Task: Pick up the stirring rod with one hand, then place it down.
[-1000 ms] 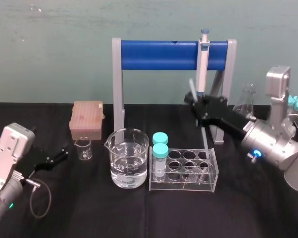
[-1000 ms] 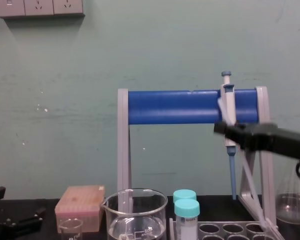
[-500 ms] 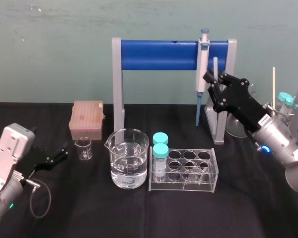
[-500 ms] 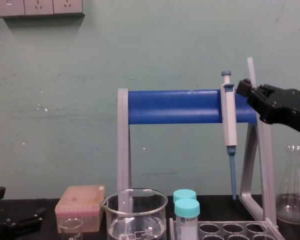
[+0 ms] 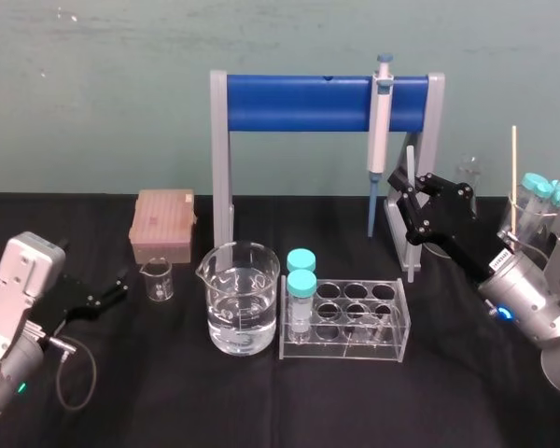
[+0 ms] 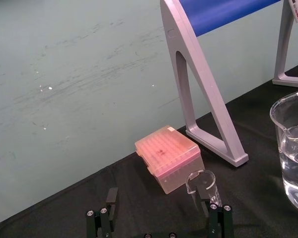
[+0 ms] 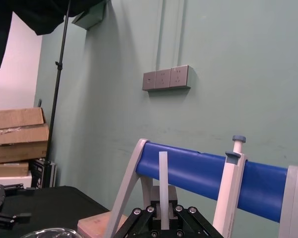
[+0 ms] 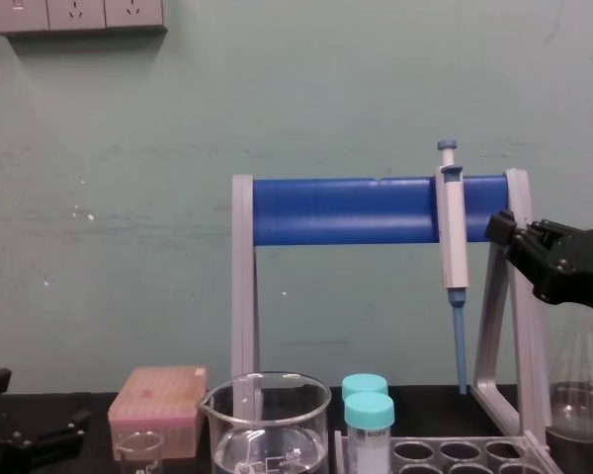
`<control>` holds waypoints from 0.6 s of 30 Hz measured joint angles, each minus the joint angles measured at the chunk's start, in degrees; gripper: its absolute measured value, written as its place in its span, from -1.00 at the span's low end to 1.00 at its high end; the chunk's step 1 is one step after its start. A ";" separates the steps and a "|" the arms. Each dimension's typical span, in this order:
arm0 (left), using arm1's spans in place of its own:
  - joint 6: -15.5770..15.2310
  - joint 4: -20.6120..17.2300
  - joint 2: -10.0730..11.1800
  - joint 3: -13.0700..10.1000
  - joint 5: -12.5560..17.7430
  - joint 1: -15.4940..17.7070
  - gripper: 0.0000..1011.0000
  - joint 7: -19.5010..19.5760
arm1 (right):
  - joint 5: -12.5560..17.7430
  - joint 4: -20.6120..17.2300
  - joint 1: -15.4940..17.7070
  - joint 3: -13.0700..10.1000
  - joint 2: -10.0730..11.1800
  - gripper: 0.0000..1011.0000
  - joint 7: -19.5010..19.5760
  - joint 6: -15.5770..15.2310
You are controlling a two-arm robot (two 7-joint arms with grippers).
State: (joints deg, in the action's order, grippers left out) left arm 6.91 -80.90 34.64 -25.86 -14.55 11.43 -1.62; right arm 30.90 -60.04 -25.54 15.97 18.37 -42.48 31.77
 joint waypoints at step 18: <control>0.00 0.00 0.00 0.00 0.00 0.00 0.98 0.00 | 0.10 -0.08 -0.19 0.29 0.05 -0.86 -0.02 -0.10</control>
State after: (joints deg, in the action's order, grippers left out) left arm 6.91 -80.90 34.65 -25.86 -14.55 11.43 -1.62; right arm 30.99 -60.12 -25.74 16.25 18.42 -42.50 31.67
